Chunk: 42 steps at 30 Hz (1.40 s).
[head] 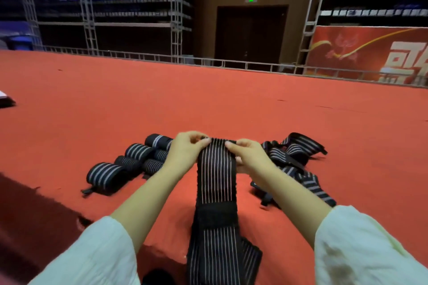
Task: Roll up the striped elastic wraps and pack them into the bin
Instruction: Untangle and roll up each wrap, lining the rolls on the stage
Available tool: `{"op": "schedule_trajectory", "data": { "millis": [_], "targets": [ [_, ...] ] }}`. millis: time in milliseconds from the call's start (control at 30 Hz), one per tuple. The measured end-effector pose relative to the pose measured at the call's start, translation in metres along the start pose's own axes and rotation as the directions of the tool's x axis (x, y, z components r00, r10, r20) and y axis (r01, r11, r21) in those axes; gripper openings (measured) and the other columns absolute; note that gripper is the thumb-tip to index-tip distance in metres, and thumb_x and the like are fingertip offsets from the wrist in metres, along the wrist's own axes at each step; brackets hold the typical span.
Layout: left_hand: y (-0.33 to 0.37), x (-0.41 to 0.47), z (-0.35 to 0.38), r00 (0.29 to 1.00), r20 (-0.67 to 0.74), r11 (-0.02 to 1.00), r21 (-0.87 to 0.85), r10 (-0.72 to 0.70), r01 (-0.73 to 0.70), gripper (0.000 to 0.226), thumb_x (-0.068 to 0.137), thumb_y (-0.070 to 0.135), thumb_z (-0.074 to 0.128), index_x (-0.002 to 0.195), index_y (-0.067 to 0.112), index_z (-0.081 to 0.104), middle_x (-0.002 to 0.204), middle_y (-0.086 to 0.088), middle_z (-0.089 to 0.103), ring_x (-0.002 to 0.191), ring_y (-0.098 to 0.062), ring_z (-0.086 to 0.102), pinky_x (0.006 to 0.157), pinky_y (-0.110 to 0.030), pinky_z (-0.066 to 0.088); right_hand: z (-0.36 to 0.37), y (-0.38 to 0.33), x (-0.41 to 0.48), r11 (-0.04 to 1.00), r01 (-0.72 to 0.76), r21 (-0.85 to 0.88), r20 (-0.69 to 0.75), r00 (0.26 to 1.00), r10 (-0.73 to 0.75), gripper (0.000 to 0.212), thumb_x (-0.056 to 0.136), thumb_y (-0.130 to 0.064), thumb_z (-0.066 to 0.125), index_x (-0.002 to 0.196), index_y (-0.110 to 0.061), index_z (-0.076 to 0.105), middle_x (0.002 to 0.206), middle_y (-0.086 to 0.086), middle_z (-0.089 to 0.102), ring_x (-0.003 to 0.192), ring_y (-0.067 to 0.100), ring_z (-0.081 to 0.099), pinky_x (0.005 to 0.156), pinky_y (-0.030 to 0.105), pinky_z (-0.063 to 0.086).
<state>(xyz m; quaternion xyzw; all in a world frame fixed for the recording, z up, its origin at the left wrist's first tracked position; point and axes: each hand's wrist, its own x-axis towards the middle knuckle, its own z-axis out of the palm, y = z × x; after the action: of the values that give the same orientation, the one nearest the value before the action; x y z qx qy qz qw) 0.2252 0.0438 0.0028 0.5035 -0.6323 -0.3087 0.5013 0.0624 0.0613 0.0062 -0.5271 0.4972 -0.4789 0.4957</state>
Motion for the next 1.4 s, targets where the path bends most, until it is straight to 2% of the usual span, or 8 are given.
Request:
{"op": "schedule_trajectory", "data": {
  "millis": [233, 433, 667, 900, 1067, 1233, 1300, 1400],
  "targets": [
    [-0.113, 0.02, 0.036, 0.955, -0.014, 0.947, 0.128, -0.296, 0.295, 0.02, 0.08, 0.021, 0.077, 0.069, 0.012, 0.064, 0.063, 0.002, 0.06, 0.064, -0.015, 0.055, 0.071, -0.034, 0.05, 0.006, 0.103, 0.06, 0.929, -0.171, -0.33, -0.135, 0.982, 0.133, 0.039, 0.089, -0.022, 0.065, 0.059, -0.019, 0.04, 0.056, 0.002, 0.042, 0.059, 0.019, 0.047, 0.058, 0.041, 0.046],
    [-0.152, 0.037, 0.055, 0.941, -0.065, 0.923, 0.181, -0.333, 0.339, 0.014, 0.085, 0.022, 0.072, 0.087, 0.009, 0.071, 0.077, 0.003, 0.064, 0.077, -0.012, 0.058, 0.068, -0.023, 0.034, 0.005, 0.141, 0.094, 0.872, -0.135, -0.471, -0.179, 0.982, 0.055, 0.03, 0.087, -0.022, 0.067, 0.063, -0.012, 0.051, 0.062, 0.007, 0.049, 0.061, 0.016, 0.045, 0.059, 0.03, 0.032],
    [-0.162, 0.055, 0.065, 0.974, -0.042, 0.954, 0.196, -0.224, 0.228, 0.009, 0.084, 0.023, 0.071, 0.076, 0.019, 0.068, 0.074, 0.013, 0.064, 0.074, 0.0, 0.056, 0.062, -0.015, 0.033, -0.004, 0.153, 0.108, 0.973, -0.108, -0.206, -0.181, 0.981, 0.071, 0.029, 0.087, -0.011, 0.067, 0.058, -0.016, 0.062, 0.053, -0.005, 0.057, 0.053, 0.008, 0.05, 0.057, 0.022, 0.042],
    [-0.167, 0.063, 0.059, 0.969, 0.02, 0.962, -0.124, -0.245, 0.245, 0.004, 0.08, 0.013, 0.074, 0.077, 0.016, 0.074, 0.078, 0.004, 0.074, 0.075, -0.003, 0.066, 0.07, -0.017, 0.048, -0.008, 0.147, 0.108, 0.999, -0.044, -0.008, -0.112, 0.993, 0.042, 0.018, 0.085, -0.002, 0.067, 0.069, -0.01, 0.072, 0.058, -0.007, 0.065, 0.05, -0.001, 0.053, 0.052, 0.013, 0.042],
    [-0.158, 0.062, 0.061, 0.968, -0.012, 0.942, -0.233, -0.249, 0.24, 0.011, 0.08, 0.008, 0.074, 0.09, 0.004, 0.071, 0.078, 0.001, 0.071, 0.068, 0.001, 0.063, 0.054, -0.01, 0.045, -0.01, 0.148, 0.113, 1.0, -0.004, 0.027, -0.127, 0.992, 0.007, 0.01, 0.081, -0.004, 0.072, 0.084, -0.014, 0.072, 0.075, -0.004, 0.07, 0.069, 0.006, 0.062, 0.061, 0.019, 0.047],
    [-0.16, 0.065, 0.061, 0.98, 0.009, 0.947, -0.253, -0.201, 0.197, 0.025, 0.083, 0.006, 0.07, 0.107, 0.014, 0.065, 0.081, -0.002, 0.061, 0.066, 0.0, 0.06, 0.056, -0.009, 0.045, -0.009, 0.152, 0.119, 0.984, -0.002, 0.176, -0.119, 0.993, 0.023, 0.041, 0.081, 0.0, 0.07, 0.113, -0.023, 0.058, 0.068, -0.009, 0.058, 0.068, 0.006, 0.057, 0.062, 0.021, 0.05],
    [-0.16, 0.064, 0.062, 0.987, 0.055, 0.965, -0.212, -0.149, 0.158, 0.02, 0.086, 0.007, 0.066, 0.106, 0.013, 0.068, 0.09, -0.002, 0.067, 0.079, -0.001, 0.063, 0.069, -0.01, 0.047, -0.01, 0.151, 0.119, 0.985, -0.009, 0.172, -0.087, 0.996, 0.025, 0.03, 0.083, -0.007, 0.07, 0.111, -0.019, 0.066, 0.079, -0.006, 0.065, 0.079, 0.011, 0.062, 0.066, 0.021, 0.051],
    [-0.156, 0.061, 0.065, 0.985, 0.121, 0.977, -0.165, -0.119, 0.138, 0.017, 0.086, 0.012, 0.068, 0.103, 0.014, 0.069, 0.093, 0.003, 0.071, 0.08, 0.004, 0.063, 0.061, -0.007, 0.044, -0.009, 0.147, 0.116, 0.987, 0.006, 0.163, -0.043, 0.999, 0.001, 0.014, 0.084, -0.01, 0.069, 0.096, -0.011, 0.074, 0.092, 0.007, 0.074, 0.088, 0.019, 0.069, 0.071, 0.024, 0.054]
  ]
}}
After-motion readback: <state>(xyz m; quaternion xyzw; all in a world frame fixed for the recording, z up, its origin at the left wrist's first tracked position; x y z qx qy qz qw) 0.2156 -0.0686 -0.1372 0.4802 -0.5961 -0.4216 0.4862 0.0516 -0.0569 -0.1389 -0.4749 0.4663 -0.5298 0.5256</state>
